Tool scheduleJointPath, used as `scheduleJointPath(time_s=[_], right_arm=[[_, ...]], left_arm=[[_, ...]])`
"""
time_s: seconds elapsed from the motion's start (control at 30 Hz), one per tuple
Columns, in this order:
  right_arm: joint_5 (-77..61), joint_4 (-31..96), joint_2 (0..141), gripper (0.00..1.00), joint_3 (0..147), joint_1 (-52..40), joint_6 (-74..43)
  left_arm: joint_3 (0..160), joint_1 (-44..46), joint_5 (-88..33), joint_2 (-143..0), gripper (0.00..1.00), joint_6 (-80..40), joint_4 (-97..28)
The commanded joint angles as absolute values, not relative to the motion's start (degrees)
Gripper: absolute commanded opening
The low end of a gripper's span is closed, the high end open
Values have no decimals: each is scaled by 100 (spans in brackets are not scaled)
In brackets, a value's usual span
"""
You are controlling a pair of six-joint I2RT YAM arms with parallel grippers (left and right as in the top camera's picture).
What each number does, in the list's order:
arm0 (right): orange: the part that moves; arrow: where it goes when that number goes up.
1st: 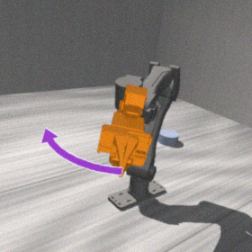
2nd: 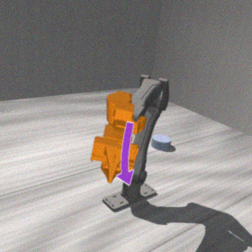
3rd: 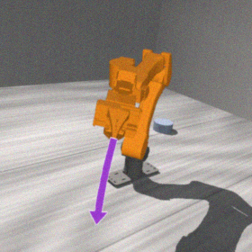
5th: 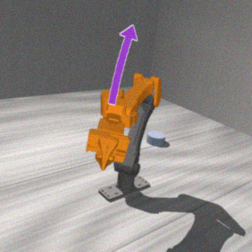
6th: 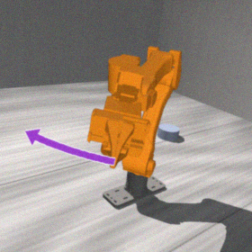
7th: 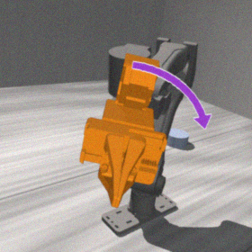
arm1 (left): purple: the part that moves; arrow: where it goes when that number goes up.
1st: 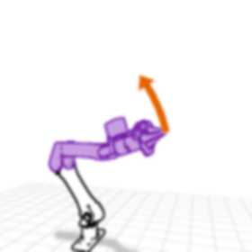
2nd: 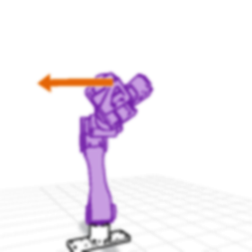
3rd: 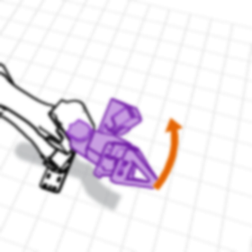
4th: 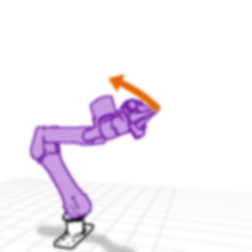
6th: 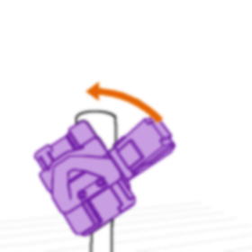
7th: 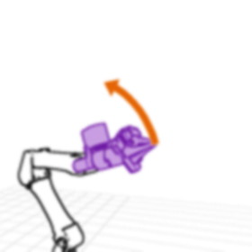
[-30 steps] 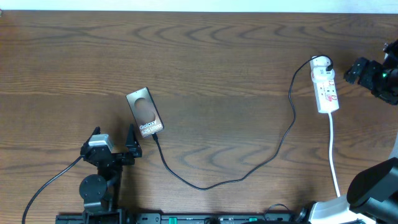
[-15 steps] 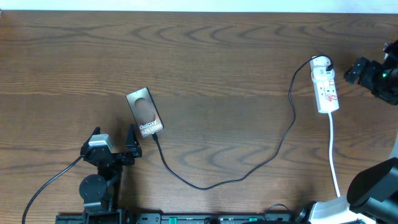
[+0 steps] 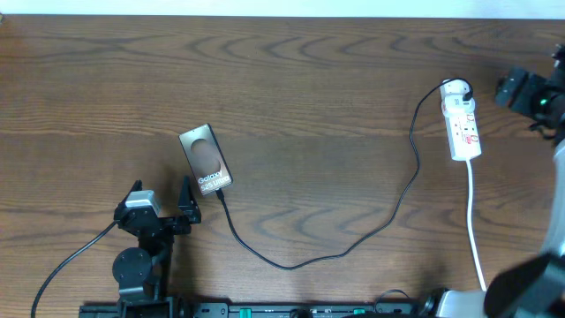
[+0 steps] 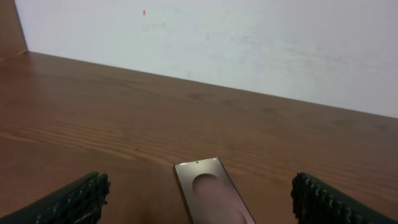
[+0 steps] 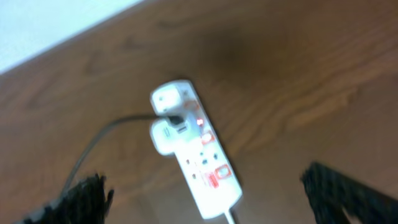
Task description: Plug charger to phone and switch on socket
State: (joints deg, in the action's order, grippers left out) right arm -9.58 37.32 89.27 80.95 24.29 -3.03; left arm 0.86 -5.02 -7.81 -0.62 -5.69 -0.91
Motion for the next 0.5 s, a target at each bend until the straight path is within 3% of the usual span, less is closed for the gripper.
scheduleJointPath(time_s=[0.0, 0.47], right_arm=[[-976, 2611, 7905, 99, 6803, 1951, -336], [-934, -1931, 4139, 99, 1461, 888, -296]], left_arm=[[23, -473, -832, -23, 95, -471, -344], [23, -473, -832, -23, 95, -473, -344]])
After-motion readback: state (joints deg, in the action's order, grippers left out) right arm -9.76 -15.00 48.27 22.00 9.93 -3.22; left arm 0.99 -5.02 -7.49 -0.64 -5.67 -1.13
